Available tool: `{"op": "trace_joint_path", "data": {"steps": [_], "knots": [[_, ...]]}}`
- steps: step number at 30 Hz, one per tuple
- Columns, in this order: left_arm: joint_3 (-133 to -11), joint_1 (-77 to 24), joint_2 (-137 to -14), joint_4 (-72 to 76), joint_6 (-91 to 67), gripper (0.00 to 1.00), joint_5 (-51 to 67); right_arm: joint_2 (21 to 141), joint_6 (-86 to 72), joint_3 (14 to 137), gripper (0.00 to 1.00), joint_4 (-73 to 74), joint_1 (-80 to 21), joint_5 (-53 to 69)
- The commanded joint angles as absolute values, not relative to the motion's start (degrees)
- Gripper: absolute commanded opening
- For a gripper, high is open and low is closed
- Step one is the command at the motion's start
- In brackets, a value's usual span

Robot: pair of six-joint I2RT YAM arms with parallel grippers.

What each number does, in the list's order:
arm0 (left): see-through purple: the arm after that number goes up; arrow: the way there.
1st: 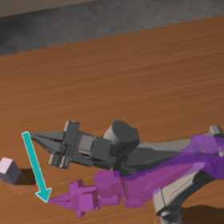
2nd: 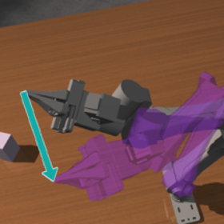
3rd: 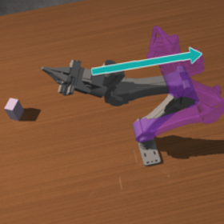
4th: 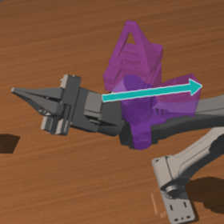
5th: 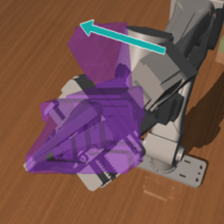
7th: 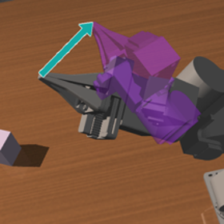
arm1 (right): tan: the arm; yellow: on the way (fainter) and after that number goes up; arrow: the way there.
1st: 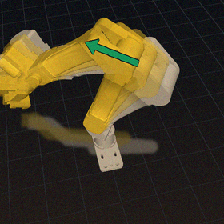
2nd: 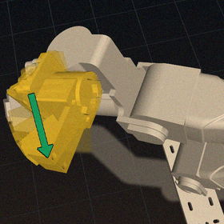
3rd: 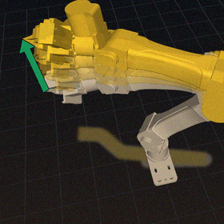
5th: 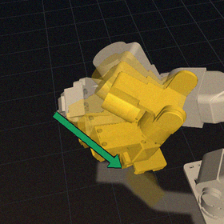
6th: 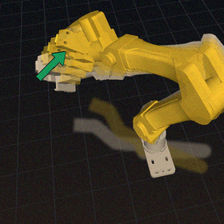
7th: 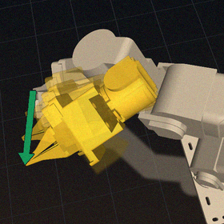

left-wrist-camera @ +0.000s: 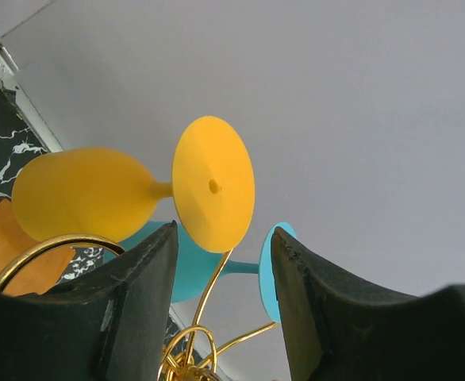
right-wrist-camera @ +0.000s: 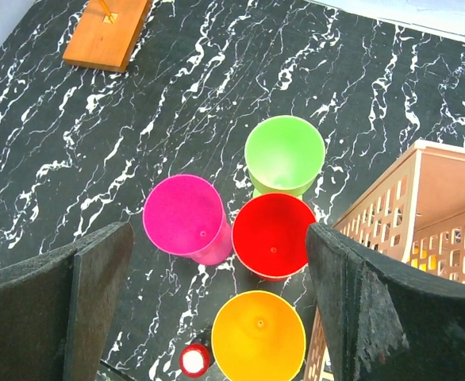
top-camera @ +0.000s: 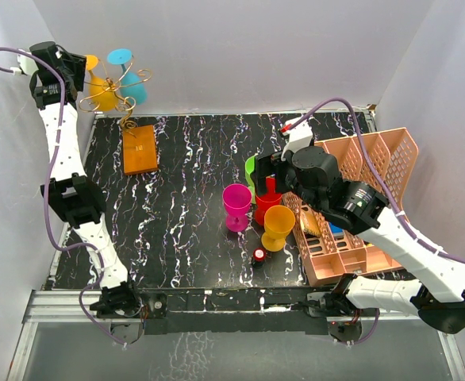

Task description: Take the wine glass off the wine glass rack

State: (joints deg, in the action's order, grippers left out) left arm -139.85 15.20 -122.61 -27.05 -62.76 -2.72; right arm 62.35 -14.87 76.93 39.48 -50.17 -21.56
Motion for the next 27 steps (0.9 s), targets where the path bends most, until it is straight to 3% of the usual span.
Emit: {"op": "trace_joint_path", "data": {"steps": [1,16,27], "knots": [[-142.40,14.99,-123.05,-25.78,-64.24,0.47,-4.76,62.10,-14.62,76.44,0.99,35.64,-49.93,-23.10],[-143.30,13.80,-125.15,-26.14,-65.09,0.42,-9.84,62.23,-14.60,75.99,0.99,35.27,-49.92,-23.60],[-143.05,13.46,-124.31,-25.83,-62.68,0.16,-11.56,61.83,-14.62,75.75,0.99,34.73,-49.91,-23.71]]}}
